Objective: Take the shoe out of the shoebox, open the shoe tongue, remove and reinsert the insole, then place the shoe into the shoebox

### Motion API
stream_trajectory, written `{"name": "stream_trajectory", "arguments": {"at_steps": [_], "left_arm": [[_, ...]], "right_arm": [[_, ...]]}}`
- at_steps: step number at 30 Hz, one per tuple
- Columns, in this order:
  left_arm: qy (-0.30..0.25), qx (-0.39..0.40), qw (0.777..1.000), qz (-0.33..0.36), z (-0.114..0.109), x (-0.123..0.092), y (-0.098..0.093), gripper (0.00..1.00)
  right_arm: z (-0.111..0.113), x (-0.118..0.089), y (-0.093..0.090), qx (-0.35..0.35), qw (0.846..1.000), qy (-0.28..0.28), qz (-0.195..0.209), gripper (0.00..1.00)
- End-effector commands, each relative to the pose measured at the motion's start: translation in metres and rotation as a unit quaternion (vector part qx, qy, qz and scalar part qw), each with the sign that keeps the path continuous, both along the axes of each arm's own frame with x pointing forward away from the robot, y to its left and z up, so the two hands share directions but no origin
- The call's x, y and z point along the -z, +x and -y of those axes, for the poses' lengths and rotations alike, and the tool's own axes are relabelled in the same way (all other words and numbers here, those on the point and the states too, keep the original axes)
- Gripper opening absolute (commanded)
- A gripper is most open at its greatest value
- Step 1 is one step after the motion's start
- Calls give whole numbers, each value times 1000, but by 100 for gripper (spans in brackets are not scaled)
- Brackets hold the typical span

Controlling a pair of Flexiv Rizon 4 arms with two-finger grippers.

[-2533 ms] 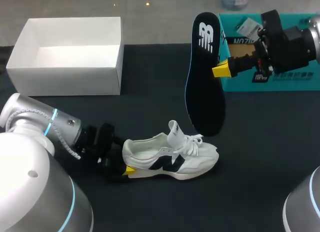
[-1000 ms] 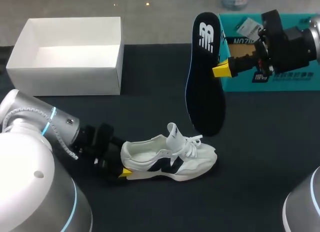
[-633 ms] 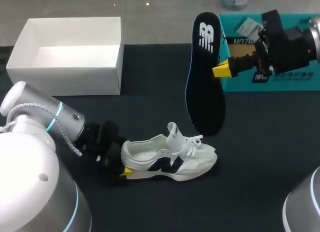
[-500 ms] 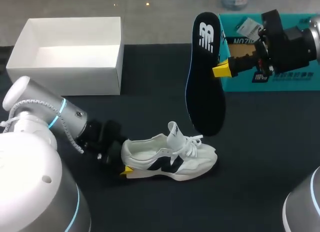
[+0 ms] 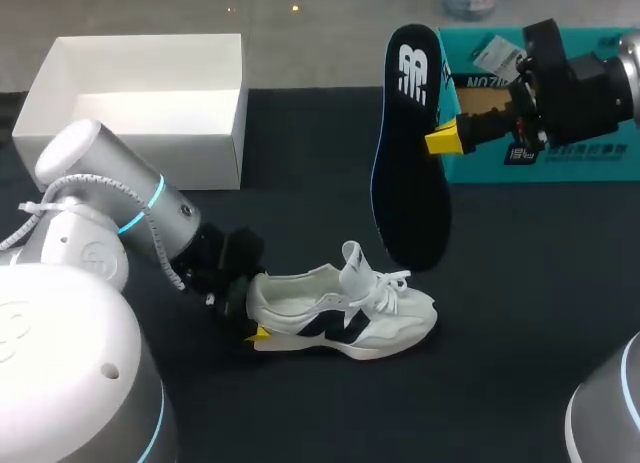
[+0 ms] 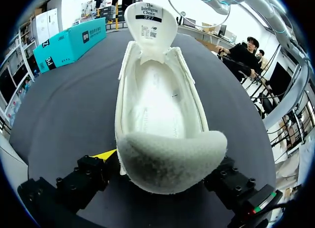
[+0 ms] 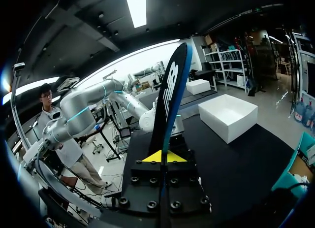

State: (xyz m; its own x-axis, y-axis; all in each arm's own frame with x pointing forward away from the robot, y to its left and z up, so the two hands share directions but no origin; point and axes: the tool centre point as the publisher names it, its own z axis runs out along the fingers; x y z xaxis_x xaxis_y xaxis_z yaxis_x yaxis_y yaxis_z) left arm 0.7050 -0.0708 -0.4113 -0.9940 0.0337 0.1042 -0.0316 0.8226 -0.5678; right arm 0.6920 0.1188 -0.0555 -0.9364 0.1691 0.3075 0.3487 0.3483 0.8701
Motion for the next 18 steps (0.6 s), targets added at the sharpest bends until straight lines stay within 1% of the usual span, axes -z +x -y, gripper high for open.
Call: {"name": "stream_trajectory", "arguments": {"at_steps": [1,8,10,18], "left_arm": [[14,1,1000,0,2,-2,0,100],[10,4,1000,0,3,-2,0,100],[26,3,1000,8,2,-2,0,100],[46,-1,999,21,-7,-10,0,100]], "right_arm": [[-2,1,1,0,1000,-1,-1,0],[-2,1,1,0,1000,-1,-1,0],[-2,1,1,0,1000,-1,-1,0],[-2,1,1,0,1000,-1,-1,0]]}}
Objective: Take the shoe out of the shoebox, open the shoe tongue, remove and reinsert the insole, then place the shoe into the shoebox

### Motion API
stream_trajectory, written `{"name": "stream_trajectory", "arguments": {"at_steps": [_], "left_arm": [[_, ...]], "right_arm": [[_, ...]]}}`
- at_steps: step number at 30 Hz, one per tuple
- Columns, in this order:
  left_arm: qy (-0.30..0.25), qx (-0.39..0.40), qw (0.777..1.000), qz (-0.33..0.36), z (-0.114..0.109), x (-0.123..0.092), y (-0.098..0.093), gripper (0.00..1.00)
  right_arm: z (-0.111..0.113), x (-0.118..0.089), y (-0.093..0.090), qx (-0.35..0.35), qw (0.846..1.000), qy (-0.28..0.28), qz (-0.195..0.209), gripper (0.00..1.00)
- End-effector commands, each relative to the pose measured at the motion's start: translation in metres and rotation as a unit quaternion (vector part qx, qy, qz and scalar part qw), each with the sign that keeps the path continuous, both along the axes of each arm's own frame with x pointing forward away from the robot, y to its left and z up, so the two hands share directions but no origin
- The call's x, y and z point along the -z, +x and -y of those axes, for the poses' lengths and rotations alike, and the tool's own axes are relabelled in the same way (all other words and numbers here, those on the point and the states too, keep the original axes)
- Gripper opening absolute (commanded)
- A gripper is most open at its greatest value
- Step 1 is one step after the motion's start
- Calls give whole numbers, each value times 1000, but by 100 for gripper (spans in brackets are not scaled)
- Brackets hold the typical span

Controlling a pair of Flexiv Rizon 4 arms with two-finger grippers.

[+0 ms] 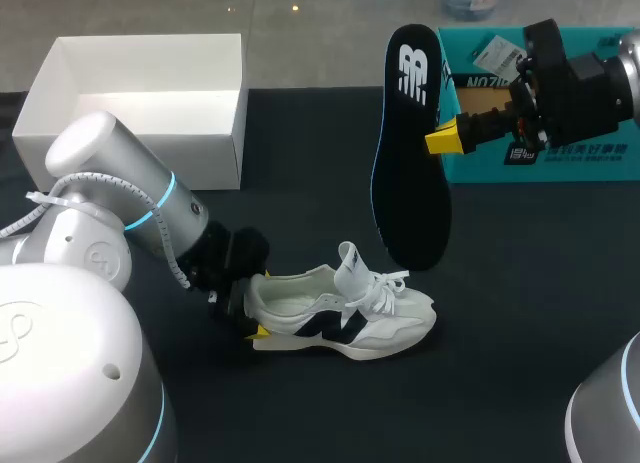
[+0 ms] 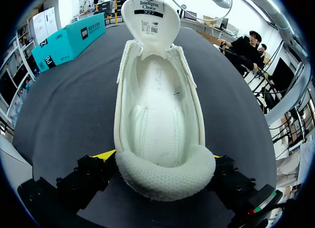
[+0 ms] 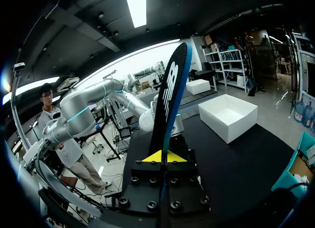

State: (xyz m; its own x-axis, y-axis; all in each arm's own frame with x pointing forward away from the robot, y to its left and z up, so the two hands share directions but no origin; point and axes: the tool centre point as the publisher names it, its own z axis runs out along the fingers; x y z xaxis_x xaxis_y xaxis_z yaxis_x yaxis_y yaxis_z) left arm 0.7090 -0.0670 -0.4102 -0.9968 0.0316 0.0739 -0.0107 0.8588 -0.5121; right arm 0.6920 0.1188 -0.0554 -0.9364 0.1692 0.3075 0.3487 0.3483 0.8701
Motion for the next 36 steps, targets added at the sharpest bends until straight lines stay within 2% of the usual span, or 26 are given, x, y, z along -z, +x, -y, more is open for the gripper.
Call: {"name": "stream_trajectory", "arguments": {"at_steps": [1,16,31,36], "left_arm": [[19,-6,1000,4,-4,-10,-3,100],[115,2,993,-9,-5,-29,-2,100],[172,26,985,-3,-29,-63,0,100],[173,29,984,-9,-35,-75,-2,100]], "right_arm": [[-2,1,1,0,1000,-1,-1,0],[-2,1,1,0,1000,-1,-1,0],[-2,1,1,0,1000,-1,-1,0],[-2,1,1,0,1000,-1,-1,0]]}}
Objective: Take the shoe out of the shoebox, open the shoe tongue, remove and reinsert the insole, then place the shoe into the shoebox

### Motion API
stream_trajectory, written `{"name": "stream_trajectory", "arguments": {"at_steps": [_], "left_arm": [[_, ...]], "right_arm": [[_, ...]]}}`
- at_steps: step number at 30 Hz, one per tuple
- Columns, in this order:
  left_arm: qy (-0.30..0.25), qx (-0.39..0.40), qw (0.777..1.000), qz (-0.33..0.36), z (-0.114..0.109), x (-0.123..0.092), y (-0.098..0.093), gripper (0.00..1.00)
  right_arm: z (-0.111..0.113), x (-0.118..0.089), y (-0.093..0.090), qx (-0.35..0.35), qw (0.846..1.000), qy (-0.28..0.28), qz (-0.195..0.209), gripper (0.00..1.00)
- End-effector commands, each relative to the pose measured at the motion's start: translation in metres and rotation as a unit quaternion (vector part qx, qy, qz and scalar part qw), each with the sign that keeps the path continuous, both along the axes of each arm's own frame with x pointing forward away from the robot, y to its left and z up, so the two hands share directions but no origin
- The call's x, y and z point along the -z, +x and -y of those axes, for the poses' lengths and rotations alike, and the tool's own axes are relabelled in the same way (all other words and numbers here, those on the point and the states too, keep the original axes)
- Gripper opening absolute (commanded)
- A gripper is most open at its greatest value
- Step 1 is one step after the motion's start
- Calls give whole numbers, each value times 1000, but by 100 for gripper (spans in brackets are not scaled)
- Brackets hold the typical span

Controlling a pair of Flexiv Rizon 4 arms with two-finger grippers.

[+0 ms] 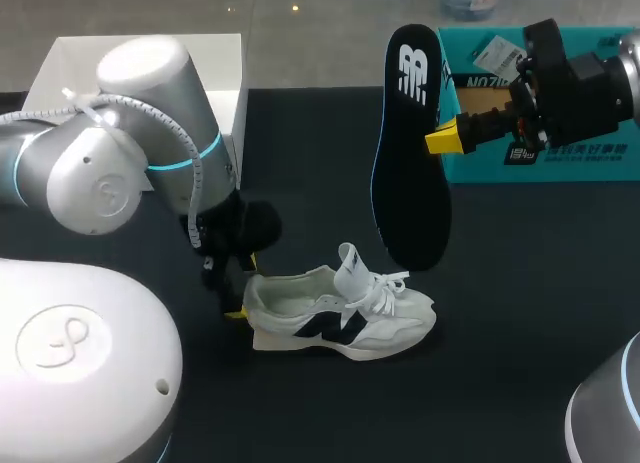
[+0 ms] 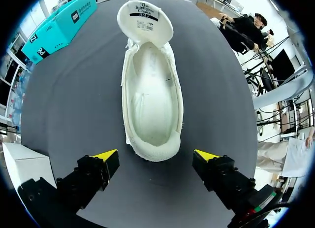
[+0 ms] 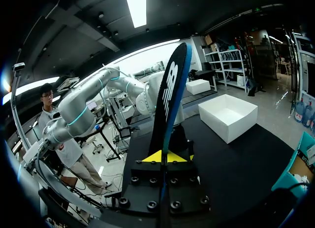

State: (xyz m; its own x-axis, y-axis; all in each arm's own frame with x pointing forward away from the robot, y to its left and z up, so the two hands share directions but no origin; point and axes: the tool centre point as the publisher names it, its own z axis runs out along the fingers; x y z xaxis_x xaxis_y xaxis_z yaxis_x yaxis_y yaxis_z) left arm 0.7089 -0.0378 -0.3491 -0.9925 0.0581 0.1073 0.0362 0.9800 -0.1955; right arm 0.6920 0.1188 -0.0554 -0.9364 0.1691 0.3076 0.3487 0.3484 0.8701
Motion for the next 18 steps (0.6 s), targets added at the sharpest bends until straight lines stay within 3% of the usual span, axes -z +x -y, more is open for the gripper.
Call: {"name": "stream_trajectory", "arguments": {"at_steps": [1,18], "left_arm": [[4,0,1000,2,-8,-17,-3,100],[8,2,1000,29,-20,-47,-15,100]], "right_arm": [[-2,1,1,0,1000,-1,-1,0],[-2,1,1,0,1000,-1,-1,0]]}}
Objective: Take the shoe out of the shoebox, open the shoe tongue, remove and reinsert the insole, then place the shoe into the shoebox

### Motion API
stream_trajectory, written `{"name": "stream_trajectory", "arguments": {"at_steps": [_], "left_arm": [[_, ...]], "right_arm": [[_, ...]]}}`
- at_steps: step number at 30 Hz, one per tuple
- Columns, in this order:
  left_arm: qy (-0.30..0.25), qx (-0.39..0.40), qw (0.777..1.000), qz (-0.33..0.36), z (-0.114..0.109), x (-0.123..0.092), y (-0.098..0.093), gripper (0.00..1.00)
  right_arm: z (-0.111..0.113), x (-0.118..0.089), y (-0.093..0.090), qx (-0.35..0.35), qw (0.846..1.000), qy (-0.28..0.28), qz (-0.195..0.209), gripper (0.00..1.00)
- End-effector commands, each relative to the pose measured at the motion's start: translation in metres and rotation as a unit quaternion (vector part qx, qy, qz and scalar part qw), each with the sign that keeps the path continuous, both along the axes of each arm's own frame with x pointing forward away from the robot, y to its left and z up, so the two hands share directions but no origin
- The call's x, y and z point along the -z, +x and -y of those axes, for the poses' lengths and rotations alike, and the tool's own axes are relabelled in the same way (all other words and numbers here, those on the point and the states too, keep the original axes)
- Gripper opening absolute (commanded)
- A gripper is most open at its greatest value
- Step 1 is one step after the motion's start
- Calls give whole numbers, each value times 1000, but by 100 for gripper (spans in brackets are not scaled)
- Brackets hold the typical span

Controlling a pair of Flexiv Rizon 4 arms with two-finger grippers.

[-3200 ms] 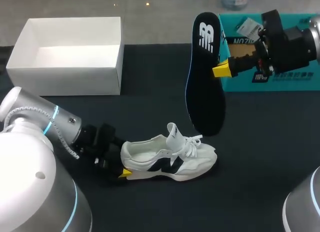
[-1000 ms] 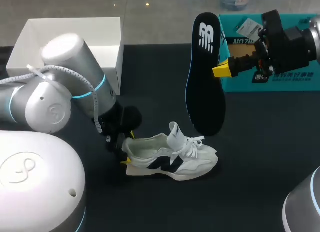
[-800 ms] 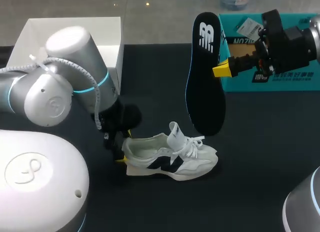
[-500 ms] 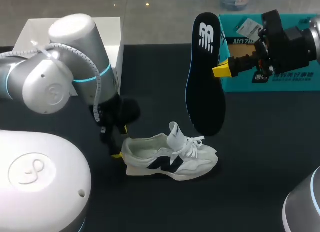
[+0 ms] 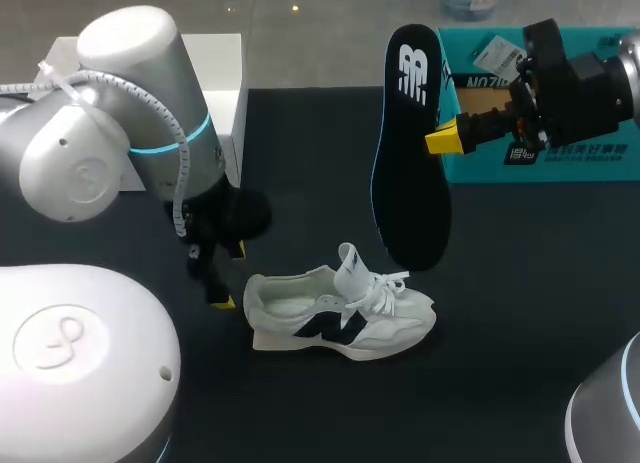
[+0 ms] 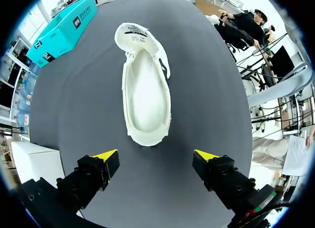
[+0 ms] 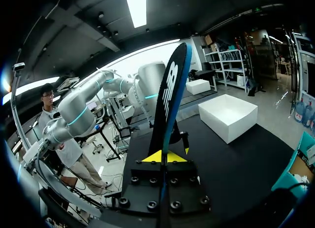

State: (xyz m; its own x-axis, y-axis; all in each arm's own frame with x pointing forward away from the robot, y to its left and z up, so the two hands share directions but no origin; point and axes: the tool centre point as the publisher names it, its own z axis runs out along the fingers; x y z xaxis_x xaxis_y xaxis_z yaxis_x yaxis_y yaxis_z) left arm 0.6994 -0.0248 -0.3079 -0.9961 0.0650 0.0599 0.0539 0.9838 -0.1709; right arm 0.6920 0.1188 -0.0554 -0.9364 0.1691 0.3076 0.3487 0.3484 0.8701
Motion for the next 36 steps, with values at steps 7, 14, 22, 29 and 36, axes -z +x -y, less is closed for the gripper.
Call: {"name": "stream_trajectory", "arguments": {"at_steps": [7,14,22,29,36], "left_arm": [[-3,-9,1000,6,-8,-7,-5,100],[-3,-9,1000,6,-8,-7,-5,100],[-3,-9,1000,6,-8,-7,-5,100],[-6,-3,1000,15,11,-12,0,100],[-17,10,1000,24,51,-1,9,100]], "right_arm": [[-2,1,1,0,1000,-1,-1,0],[-2,1,1,0,1000,-1,-1,0],[-2,1,1,0,1000,-1,-1,0],[-2,1,1,0,1000,-1,-1,0],[-2,1,1,0,1000,-1,-1,0]]}}
